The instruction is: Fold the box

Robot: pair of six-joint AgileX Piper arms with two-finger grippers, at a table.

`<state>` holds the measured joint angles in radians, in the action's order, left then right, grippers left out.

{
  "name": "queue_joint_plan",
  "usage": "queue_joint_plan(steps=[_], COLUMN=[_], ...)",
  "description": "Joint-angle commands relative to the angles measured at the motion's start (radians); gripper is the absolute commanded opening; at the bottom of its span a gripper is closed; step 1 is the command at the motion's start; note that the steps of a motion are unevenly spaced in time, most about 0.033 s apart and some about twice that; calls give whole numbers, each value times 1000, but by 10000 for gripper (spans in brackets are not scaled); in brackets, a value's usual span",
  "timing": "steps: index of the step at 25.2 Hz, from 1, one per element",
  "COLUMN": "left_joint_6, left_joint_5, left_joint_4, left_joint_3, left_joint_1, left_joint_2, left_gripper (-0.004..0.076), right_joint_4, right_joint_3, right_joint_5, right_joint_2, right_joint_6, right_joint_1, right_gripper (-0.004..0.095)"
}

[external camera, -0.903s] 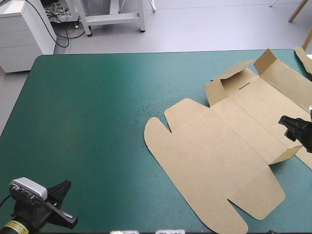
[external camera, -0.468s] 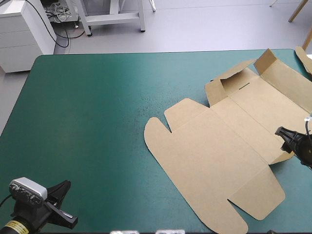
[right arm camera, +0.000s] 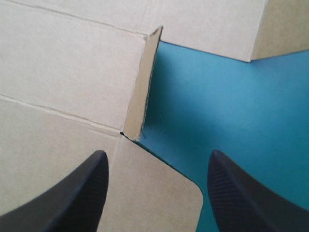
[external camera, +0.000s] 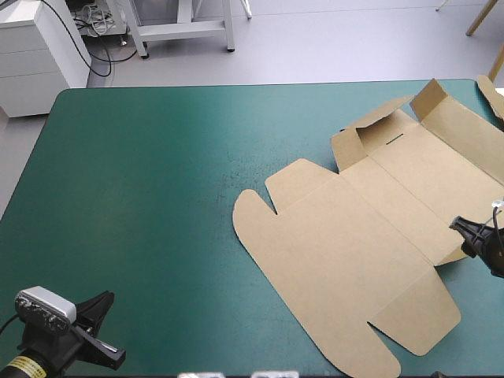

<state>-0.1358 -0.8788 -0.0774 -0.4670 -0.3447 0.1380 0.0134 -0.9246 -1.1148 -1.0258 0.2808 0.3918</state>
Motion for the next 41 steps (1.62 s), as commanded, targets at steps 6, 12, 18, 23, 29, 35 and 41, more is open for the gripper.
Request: queue_joint_plan(steps=[6,12,18,23,29,35,41], left_joint_6=[0,0,0,0,0,0,0], left_joint_5=[72,72,72,72,72,72,72], left_joint_4=[-10,-10,-10,-10,-10,-10,-8], left_joint_3=[-31,-31,-31,-31,-31,-31,-31], left_joint_1=[-7,-7,-7,-7,-7,-7,-7], left_joint_2=[15,15,15,15,15,15,15], left_gripper=[-8,-8,-8,-8,-8,-8,-8], right_joint_4=[-7,1,1,6,96,100,82], right_joint_3=[-24,-24,-24,-24,-24,-24,-24], right_joint_5=[61,120,154,172,249,241,217], right_joint_2=[-63,-131,-182,-240,-311,-373,-373], right_joint_6=[4,-5,-16,-41,-96,-96,-96], right_joint_1=[6,6,6,6,6,6,6], right_gripper=[551,551,551,551,551,458,162])
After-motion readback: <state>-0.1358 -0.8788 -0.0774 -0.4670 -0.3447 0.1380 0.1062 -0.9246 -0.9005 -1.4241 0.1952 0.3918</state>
